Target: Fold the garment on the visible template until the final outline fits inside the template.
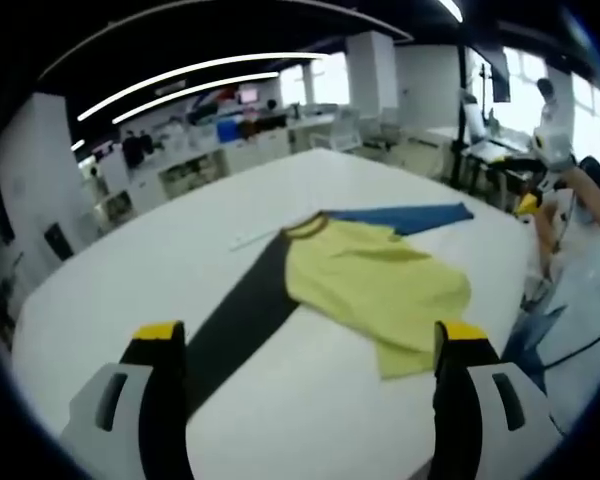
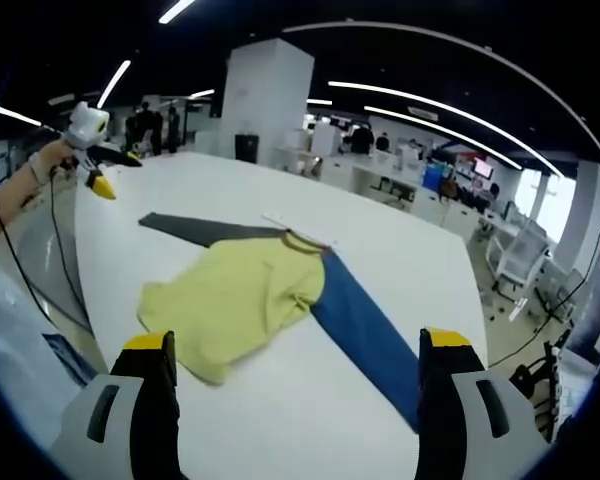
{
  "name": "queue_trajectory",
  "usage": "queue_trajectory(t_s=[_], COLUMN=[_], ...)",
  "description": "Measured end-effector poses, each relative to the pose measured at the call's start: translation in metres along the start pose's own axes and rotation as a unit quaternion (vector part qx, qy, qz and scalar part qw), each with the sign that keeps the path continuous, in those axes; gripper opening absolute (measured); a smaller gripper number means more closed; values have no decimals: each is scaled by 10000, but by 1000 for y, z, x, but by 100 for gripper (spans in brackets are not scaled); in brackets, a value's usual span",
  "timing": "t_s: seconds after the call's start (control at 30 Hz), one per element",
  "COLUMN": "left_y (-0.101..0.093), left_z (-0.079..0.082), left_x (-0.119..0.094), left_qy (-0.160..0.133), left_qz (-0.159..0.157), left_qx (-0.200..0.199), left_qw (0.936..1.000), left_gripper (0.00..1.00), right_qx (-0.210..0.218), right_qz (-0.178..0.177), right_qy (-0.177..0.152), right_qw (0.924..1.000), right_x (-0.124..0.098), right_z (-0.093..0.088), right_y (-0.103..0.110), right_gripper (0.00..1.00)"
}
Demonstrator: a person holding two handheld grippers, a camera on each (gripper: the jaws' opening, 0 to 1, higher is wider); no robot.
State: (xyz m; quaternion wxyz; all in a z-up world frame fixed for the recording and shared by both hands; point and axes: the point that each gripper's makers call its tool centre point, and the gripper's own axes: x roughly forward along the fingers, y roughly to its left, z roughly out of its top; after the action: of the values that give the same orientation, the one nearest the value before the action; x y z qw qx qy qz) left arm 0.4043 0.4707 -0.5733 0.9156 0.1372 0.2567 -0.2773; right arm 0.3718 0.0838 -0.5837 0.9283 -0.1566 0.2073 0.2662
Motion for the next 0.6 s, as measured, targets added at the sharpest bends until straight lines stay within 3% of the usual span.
queue_trajectory(t_s=[0.6], left_y=[-14], left_z=[-8], left_x=[3], left_qy=[84], left_qz=[-180], left_qx=[-20], left_qw=[9998], left_gripper=[99], right_qx=[10], right_qz=[66], right_qy=[65], right_qw=[10000], right_x=[2], right_z=[-4], right_y=[3], right_gripper=[100])
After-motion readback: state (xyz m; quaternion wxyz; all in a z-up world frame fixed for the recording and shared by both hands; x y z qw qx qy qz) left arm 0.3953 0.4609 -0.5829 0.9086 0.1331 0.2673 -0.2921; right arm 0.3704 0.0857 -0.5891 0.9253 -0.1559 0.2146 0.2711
